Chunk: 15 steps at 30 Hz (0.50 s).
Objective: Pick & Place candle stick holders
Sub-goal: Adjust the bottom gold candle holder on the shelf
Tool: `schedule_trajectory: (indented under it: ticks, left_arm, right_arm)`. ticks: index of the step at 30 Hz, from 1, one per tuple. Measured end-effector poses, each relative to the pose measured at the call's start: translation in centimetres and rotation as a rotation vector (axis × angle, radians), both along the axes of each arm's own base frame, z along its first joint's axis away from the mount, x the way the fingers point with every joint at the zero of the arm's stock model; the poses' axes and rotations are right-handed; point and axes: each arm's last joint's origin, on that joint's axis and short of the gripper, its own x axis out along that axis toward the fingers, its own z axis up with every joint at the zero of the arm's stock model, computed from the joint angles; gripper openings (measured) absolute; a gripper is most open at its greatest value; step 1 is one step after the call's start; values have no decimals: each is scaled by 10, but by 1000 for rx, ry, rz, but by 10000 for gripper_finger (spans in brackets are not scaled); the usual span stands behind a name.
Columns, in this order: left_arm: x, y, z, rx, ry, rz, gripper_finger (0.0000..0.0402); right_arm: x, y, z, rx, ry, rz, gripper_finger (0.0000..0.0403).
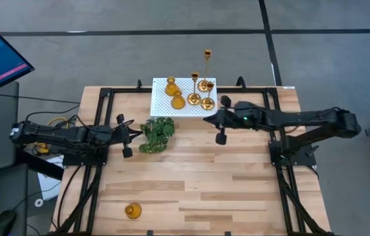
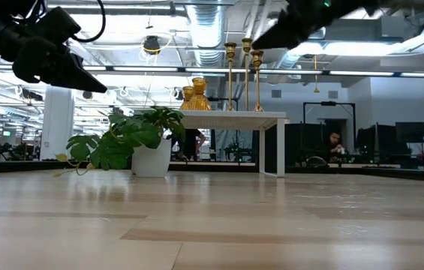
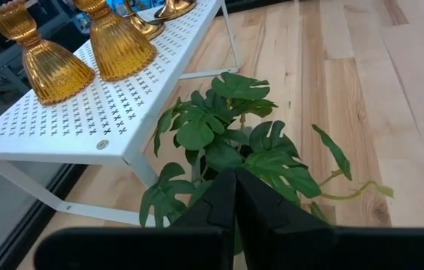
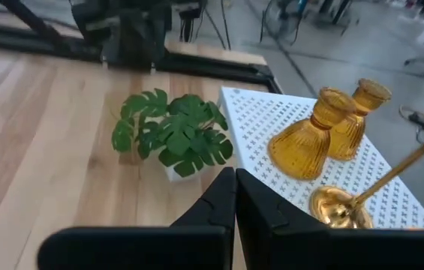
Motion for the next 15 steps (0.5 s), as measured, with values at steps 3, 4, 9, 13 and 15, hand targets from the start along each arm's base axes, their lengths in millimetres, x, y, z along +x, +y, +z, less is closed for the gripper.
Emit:
schedule_trajectory:
  ticks: [3, 4, 9, 13, 15]
  left_arm:
    - [0, 0, 0, 0, 0, 0, 8]
    - [0, 0, 0, 0, 0, 0, 8]
    - [0, 0, 0, 0, 0, 0, 8]
    - [0, 0, 0, -3, -1, 0, 8]
    - [0, 0, 0, -3, -1, 0, 8]
  right_arm:
    - [-15, 1, -16, 3, -67, -2, 0]
    - [-19, 2, -21, 2, -86, 2, 0]
    - [-37, 5, -41, 22, -168, 41, 0]
    - [-46, 7, -53, 51, -191, 53, 0]
    - [-49, 7, -58, 51, -191, 55, 0]
